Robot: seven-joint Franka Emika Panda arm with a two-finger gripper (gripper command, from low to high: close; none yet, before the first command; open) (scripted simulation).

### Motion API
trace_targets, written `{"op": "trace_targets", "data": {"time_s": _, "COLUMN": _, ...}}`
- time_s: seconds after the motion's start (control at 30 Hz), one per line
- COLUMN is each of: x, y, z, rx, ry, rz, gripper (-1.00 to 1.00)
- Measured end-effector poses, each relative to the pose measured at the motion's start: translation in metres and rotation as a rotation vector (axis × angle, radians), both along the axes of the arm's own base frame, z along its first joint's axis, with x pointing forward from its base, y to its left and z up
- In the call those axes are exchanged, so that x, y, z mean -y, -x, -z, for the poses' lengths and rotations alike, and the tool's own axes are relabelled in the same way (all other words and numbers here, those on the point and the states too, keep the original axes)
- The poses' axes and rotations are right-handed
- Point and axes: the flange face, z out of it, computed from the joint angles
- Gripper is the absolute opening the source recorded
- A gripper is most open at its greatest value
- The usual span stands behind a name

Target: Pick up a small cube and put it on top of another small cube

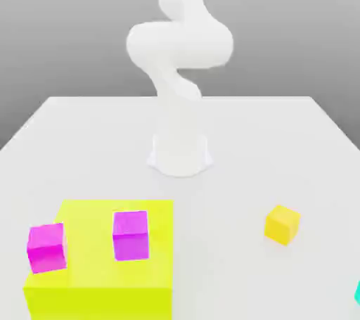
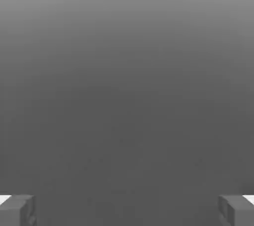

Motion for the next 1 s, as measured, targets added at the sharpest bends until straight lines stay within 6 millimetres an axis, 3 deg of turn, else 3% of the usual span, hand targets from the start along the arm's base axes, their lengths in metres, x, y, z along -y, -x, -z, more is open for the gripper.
{"op": "trace_targets", "data": {"time_s": 0.13, "x": -0.052, "y": -0.036, "z": 0.099, "rx": -0.144, "ry": 0.046, "rz": -0.151, "gripper": 0.0}}
{"op": "trace_targets", "data": {"time_s": 0.3, "x": -0.116, "y": -0.038, "z": 0.224, "rx": -0.313, "ry": 0.116, "rz": -0.338, "gripper": 0.0}}
{"op": "trace_targets", "data": {"time_s": 0.43, "x": -0.16, "y": -0.007, "z": 0.325, "rx": -0.452, "ry": 0.187, "rz": -0.497, "gripper": 0.0}}
{"op": "trace_targets", "data": {"time_s": 0.6, "x": -0.194, "y": 0.067, "z": 0.437, "rx": -0.618, "ry": 0.297, "rz": -0.708, "gripper": 0.0}}
{"op": "trace_targets", "data": {"time_s": 0.67, "x": -0.193, "y": 0.082, "z": 0.465, "rx": -0.654, "ry": 0.318, "rz": -0.739, "gripper": 0.0}}
{"op": "trace_targets", "data": {"time_s": 0.87, "x": -0.192, "y": 0.087, "z": 0.522, "rx": -0.666, "ry": 0.322, "rz": -0.749, "gripper": 0.0}}
{"op": "trace_targets", "data": {"time_s": 0.9, "x": -0.192, "y": 0.088, "z": 0.528, "rx": -0.666, "ry": 0.322, "rz": -0.749, "gripper": -1.0}}
{"op": "trace_targets", "data": {"time_s": 1.0, "x": -0.192, "y": 0.088, "z": 0.528, "rx": -0.666, "ry": 0.322, "rz": -0.749, "gripper": -1.0}}
